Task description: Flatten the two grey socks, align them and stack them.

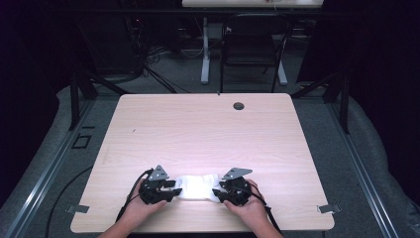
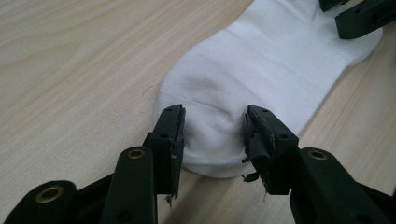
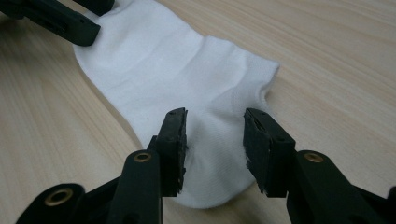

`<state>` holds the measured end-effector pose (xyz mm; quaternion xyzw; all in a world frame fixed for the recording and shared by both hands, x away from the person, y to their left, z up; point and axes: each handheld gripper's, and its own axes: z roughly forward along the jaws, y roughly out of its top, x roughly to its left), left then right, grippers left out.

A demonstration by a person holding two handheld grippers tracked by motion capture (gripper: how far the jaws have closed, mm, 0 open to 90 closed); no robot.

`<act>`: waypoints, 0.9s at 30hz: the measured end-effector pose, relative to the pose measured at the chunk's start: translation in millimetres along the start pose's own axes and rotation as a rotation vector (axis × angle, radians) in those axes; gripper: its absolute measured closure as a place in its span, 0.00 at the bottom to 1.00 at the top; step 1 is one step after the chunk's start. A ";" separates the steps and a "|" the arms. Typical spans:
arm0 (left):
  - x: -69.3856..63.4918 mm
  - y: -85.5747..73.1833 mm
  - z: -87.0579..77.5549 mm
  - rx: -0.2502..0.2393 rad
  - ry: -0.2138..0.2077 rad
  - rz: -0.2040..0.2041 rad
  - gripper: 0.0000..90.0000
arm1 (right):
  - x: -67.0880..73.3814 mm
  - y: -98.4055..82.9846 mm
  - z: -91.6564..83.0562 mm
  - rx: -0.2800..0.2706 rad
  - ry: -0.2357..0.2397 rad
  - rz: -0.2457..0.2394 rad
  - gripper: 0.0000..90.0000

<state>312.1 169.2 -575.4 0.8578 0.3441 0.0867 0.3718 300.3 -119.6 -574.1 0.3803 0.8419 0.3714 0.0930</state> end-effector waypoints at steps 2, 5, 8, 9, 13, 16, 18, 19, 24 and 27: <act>1.1 1.9 2.0 -0.004 0.008 -0.001 0.64 | -1.8 1.6 1.2 0.000 -0.006 -0.003 0.66; 1.8 5.3 5.4 -0.006 0.015 0.000 0.64 | -5.6 5.1 3.1 0.006 -0.021 -0.009 0.65; 4.5 9.3 9.4 -0.010 0.025 -0.002 0.64 | -11.2 8.4 5.0 0.009 -0.032 -0.003 0.65; 5.1 10.0 10.5 -0.014 0.026 -0.005 0.64 | -12.9 9.5 5.8 0.006 -0.031 0.005 0.64; 10.3 12.4 13.8 -0.031 0.030 -0.016 0.64 | -19.3 14.9 9.2 0.012 -0.035 0.006 0.64; 15.7 13.5 16.0 -0.048 0.026 -0.048 0.64 | -24.7 18.3 12.5 0.004 -0.035 0.020 0.63; 18.3 13.8 17.9 -0.064 0.027 -0.067 0.64 | -26.4 19.3 14.1 -0.006 -0.036 0.033 0.63; 19.7 14.1 18.5 -0.070 0.028 -0.067 0.64 | -27.2 19.6 15.2 -0.014 -0.033 0.040 0.62; 22.4 14.7 21.6 -0.093 0.037 -0.083 0.64 | -29.8 19.6 17.2 -0.030 -0.037 0.041 0.61; 22.5 14.8 22.0 -0.096 0.040 -0.083 0.63 | -29.2 19.4 17.6 -0.033 -0.038 0.038 0.59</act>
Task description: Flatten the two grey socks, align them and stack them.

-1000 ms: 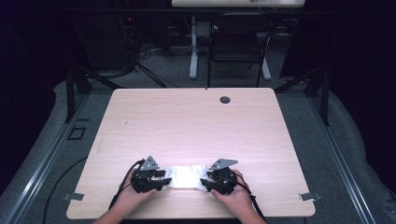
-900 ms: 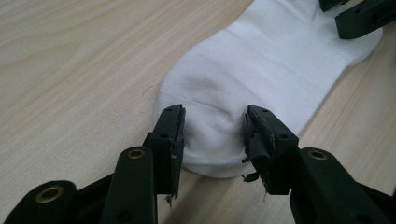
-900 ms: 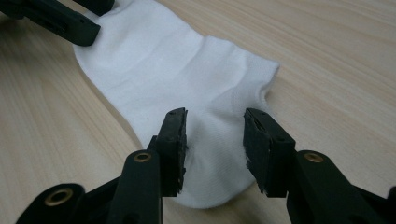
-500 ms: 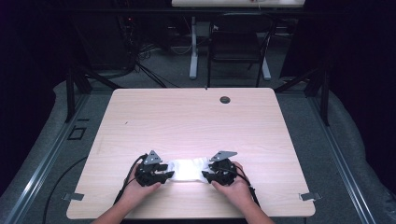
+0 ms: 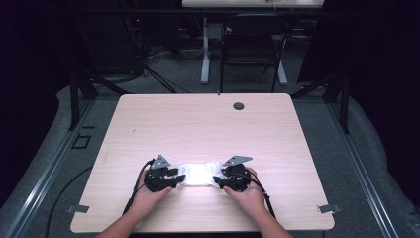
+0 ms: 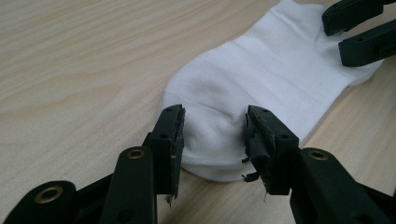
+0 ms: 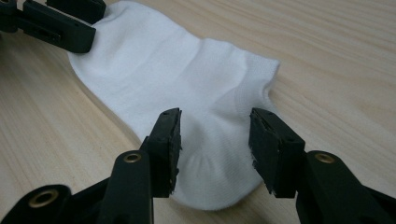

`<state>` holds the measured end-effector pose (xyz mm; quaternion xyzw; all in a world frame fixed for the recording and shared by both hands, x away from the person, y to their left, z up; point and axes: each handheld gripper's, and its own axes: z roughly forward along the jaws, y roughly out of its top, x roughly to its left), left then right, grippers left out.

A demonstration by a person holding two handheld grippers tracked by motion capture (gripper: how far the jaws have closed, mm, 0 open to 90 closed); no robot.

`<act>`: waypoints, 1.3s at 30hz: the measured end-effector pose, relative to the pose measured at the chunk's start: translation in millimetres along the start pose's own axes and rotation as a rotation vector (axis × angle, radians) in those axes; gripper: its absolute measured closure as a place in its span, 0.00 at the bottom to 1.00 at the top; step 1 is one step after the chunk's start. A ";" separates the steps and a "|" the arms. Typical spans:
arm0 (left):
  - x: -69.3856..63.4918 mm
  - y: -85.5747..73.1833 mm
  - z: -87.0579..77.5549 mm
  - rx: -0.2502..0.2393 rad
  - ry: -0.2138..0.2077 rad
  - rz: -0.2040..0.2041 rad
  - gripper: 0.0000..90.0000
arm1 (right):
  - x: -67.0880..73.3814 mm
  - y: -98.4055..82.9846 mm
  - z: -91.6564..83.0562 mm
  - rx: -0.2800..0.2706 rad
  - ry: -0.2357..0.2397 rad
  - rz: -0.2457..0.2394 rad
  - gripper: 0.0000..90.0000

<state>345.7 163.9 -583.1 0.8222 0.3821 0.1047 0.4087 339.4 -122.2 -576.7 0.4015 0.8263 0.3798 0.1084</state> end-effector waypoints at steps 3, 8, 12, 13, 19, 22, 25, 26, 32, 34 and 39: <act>-0.2 0.1 0.0 0.000 -0.001 0.000 0.63 | 0.0 0.1 0.4 -0.003 0.000 0.002 0.59; 0.3 0.2 0.4 -0.002 -0.007 -0.005 0.62 | -1.0 0.1 0.9 -0.009 0.005 0.008 0.58; -0.4 0.8 -0.1 -0.003 -0.014 -0.020 0.58 | -0.9 0.7 0.2 -0.004 0.004 0.004 0.58; -0.7 1.2 -0.3 -0.006 -0.009 -0.021 0.56 | -1.1 1.1 -0.1 -0.003 0.014 0.013 0.58; -0.7 4.5 -7.4 -0.005 -0.003 -0.033 0.51 | -2.3 2.2 -5.7 -0.021 0.035 0.043 0.57; -0.4 6.2 -13.9 -0.013 0.011 -0.020 0.51 | 3.7 2.7 -11.8 -0.032 0.014 -0.007 0.54; 0.6 9.7 -22.7 -0.044 0.015 -0.027 0.51 | 8.3 4.2 -16.8 -0.034 -0.005 -0.040 0.53; 0.6 9.7 -22.7 -0.044 0.015 -0.027 0.51 | 8.3 4.2 -16.8 -0.034 -0.005 -0.040 0.53; 5.5 11.9 -40.2 -0.098 0.024 -0.038 0.51 | 9.6 10.6 -34.7 -0.075 -0.029 -0.045 0.50; 7.0 10.6 -44.7 -0.101 0.036 -0.032 0.51 | 8.5 10.7 -42.6 -0.096 -0.052 -0.055 0.50; 12.1 8.3 -56.0 -0.114 0.071 -0.032 0.51 | 3.4 10.5 -61.3 -0.139 -0.061 -0.012 0.52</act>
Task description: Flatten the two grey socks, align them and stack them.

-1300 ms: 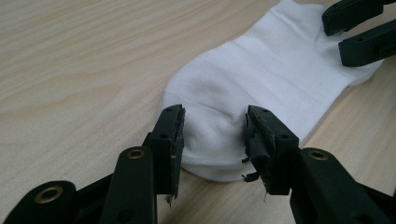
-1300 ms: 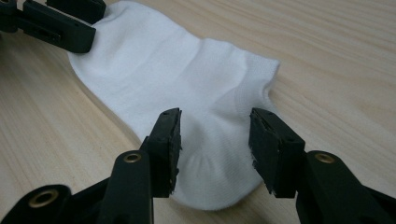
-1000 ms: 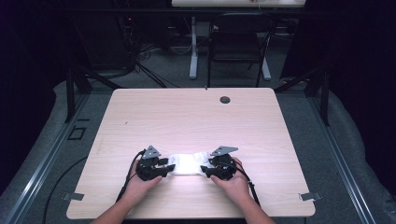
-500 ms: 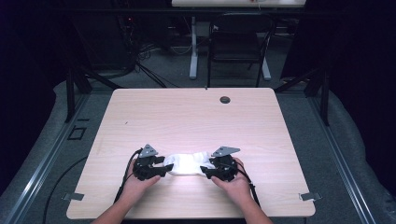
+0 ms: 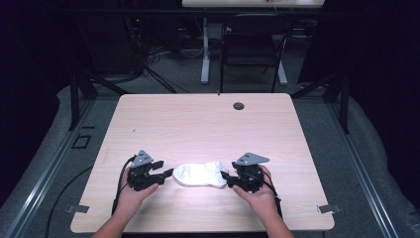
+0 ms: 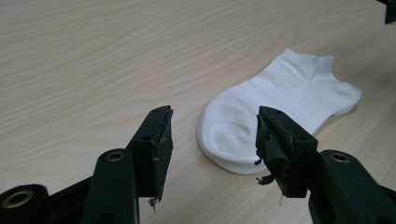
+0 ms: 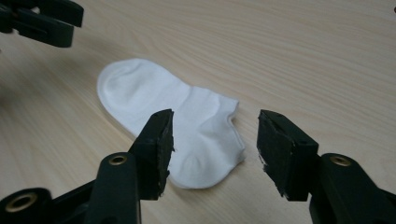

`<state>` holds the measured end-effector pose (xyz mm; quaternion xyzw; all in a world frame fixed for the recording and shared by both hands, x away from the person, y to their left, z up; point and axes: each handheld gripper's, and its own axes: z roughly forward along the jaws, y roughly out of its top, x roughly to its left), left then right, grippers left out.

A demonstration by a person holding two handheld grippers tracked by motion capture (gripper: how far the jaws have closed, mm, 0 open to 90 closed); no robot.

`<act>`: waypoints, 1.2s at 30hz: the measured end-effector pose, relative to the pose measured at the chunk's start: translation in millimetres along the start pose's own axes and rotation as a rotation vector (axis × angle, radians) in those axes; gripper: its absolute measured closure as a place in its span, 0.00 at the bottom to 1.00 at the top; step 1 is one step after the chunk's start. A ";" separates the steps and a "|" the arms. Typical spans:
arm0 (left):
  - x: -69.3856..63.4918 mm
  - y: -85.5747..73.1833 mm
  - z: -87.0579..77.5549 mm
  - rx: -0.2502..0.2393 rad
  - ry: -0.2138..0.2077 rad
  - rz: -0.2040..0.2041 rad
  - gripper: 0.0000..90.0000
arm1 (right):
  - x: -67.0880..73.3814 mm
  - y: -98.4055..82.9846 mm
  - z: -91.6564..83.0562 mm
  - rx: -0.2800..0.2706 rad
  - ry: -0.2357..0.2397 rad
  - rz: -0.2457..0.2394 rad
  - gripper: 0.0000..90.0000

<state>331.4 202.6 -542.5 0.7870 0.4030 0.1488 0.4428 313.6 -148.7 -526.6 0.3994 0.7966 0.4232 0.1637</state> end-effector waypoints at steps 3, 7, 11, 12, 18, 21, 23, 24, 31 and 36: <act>4.2 -0.2 -6.1 -0.006 0.004 -0.020 0.51 | -0.5 0.6 -10.5 -0.022 0.001 0.020 0.52; 8.6 -3.5 -10.6 0.006 0.015 -0.063 0.51 | -2.0 -4.5 -18.9 -0.030 -0.036 0.030 0.51; 10.8 -8.0 -16.1 0.026 0.044 -0.037 0.50 | -3.4 -14.9 -23.0 -0.015 -0.067 0.028 0.51; 11.6 -8.6 -17.2 0.031 0.047 -0.038 0.49 | -4.5 -17.1 -24.1 -0.005 -0.070 0.023 0.51; 17.3 -14.5 -19.0 0.053 0.066 -0.023 0.49 | -9.7 -28.4 -30.2 -0.002 -0.084 0.048 0.48; 21.5 -15.0 -14.8 0.061 0.086 0.005 0.49 | -12.0 -34.8 -29.2 0.005 -0.089 0.036 0.48; 25.1 -15.3 -11.6 0.071 0.106 0.008 0.49 | -13.8 -38.6 -27.7 0.024 -0.085 0.034 0.49; 26.8 -15.9 -10.3 0.075 0.109 0.007 0.49 | -15.7 -41.1 -26.4 0.031 -0.088 0.037 0.49; 41.5 -22.7 -3.9 0.118 0.154 -0.047 0.54 | -31.4 -50.8 -20.6 0.081 -0.086 0.082 0.49; 45.1 -24.6 -4.7 0.108 0.168 -0.079 0.56 | -35.9 -56.2 -13.8 0.129 -0.111 0.095 0.50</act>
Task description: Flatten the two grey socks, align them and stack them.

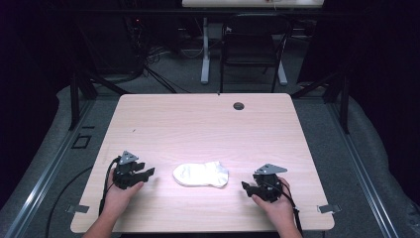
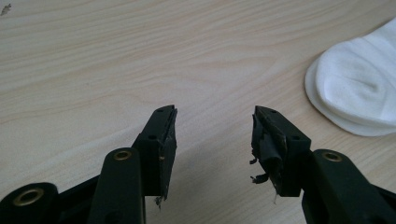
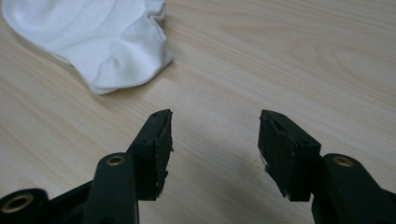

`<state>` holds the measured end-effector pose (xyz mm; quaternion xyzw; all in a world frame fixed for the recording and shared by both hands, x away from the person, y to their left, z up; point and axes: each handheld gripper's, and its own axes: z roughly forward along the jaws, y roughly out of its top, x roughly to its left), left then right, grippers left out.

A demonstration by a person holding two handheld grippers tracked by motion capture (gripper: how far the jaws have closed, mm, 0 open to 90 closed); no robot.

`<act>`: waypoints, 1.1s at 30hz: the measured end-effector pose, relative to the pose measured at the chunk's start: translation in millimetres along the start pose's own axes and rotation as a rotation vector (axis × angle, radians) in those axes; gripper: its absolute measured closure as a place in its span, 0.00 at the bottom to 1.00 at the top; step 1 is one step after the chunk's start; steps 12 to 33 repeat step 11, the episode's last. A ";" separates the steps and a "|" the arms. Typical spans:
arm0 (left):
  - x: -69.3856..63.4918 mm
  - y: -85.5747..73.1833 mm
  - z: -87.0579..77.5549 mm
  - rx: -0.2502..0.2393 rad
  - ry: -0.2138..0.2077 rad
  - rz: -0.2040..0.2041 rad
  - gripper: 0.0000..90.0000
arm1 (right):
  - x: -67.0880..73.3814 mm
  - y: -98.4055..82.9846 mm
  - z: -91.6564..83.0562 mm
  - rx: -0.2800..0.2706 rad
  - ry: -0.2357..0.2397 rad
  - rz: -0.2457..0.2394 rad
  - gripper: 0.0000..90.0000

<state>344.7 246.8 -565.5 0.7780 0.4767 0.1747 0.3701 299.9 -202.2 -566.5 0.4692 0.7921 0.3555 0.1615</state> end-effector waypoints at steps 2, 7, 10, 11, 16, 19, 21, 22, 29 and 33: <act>-1.0 1.9 -3.3 -0.026 0.002 -0.003 0.57 | -1.6 0.9 1.8 -0.002 -0.012 -0.007 0.51; -1.2 4.4 3.6 -0.008 -0.022 -0.002 0.57 | -3.6 2.8 9.9 0.021 -0.020 0.028 0.59; -2.7 4.9 5.7 -0.001 -0.035 -0.009 0.57 | -6.8 2.1 10.7 0.029 -0.026 0.027 0.60; -3.4 5.3 6.2 -0.002 -0.038 0.003 0.57 | -7.1 1.7 11.0 0.022 -0.023 0.029 0.61; -3.4 5.3 6.2 -0.002 -0.038 0.003 0.57 | -7.1 1.7 11.0 0.022 -0.023 0.029 0.61; -3.4 5.3 6.2 -0.002 -0.038 0.003 0.57 | -7.1 1.7 11.0 0.022 -0.023 0.029 0.61; -3.4 5.3 6.2 -0.002 -0.038 0.003 0.57 | -7.1 1.7 11.0 0.022 -0.023 0.029 0.61; -3.4 5.3 6.2 -0.002 -0.038 0.003 0.57 | -7.1 1.7 11.0 0.022 -0.023 0.029 0.61; -3.4 5.3 6.2 -0.002 -0.038 0.003 0.57 | -7.1 1.7 11.0 0.022 -0.023 0.029 0.61; -3.4 5.3 6.2 -0.002 -0.038 0.003 0.57 | -7.1 1.7 11.0 0.022 -0.023 0.029 0.61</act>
